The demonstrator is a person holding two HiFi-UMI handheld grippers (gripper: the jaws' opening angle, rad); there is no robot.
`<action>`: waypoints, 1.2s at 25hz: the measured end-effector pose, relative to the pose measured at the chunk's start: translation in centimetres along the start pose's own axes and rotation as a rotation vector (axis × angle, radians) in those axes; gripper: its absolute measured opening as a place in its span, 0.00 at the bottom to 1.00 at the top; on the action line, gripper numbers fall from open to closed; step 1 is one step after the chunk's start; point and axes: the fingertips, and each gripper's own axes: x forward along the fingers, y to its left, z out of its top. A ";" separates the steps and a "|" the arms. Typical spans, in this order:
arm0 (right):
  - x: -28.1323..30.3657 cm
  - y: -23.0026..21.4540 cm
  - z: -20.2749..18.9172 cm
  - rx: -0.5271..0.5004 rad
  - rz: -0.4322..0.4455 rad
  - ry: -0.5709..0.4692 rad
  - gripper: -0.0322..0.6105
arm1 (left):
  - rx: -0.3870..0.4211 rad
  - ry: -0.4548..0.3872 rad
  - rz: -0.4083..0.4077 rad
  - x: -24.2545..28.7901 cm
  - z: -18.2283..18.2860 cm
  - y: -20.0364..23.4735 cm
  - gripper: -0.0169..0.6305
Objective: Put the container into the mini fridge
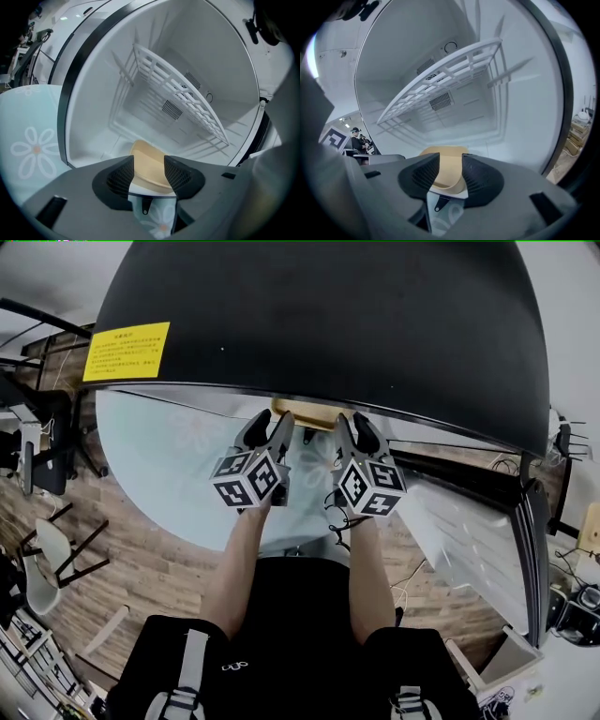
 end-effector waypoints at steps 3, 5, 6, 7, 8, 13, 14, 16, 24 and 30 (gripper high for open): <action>-0.7 0.8 0.7 -0.011 0.021 -0.029 0.27 | 0.015 -0.028 -0.001 -1.0 0.6 -0.6 0.32; -1.2 1.5 1.2 -0.024 0.036 -0.046 0.26 | 0.022 -0.057 -0.002 -1.9 1.2 -0.9 0.27; -1.5 1.8 1.3 -0.032 0.041 -0.052 0.23 | 0.026 -0.071 -0.005 -2.4 1.5 -1.2 0.21; -1.8 2.1 1.5 -0.041 0.045 -0.058 0.21 | 0.031 -0.084 -0.010 -2.8 1.8 -1.5 0.11; -2.1 2.4 1.6 -0.049 0.049 -0.063 0.20 | 0.038 -0.097 -0.013 -3.3 2.0 -1.8 0.07; -3.9 3.6 2.6 -0.078 0.078 -0.099 0.15 | 0.074 -0.147 -0.025 -5.4 2.8 -3.5 0.03; -4.3 3.9 2.8 -0.086 0.085 -0.107 0.11 | 0.082 -0.156 -0.032 -5.9 2.9 -3.8 0.03; -5.1 4.6 3.2 -0.107 0.102 -0.120 0.06 | 0.098 -0.171 -0.049 -6.8 3.2 -4.6 0.03; -9.4 6.8 5.6 -0.202 0.154 -0.202 0.06 | 0.181 -0.237 -0.075 -10.1 4.6 -8.2 0.03; -13.2 8.5 7.5 -0.263 0.201 -0.276 0.06 | 0.237 -0.338 -0.112 -13.9 6.3 -11.9 0.03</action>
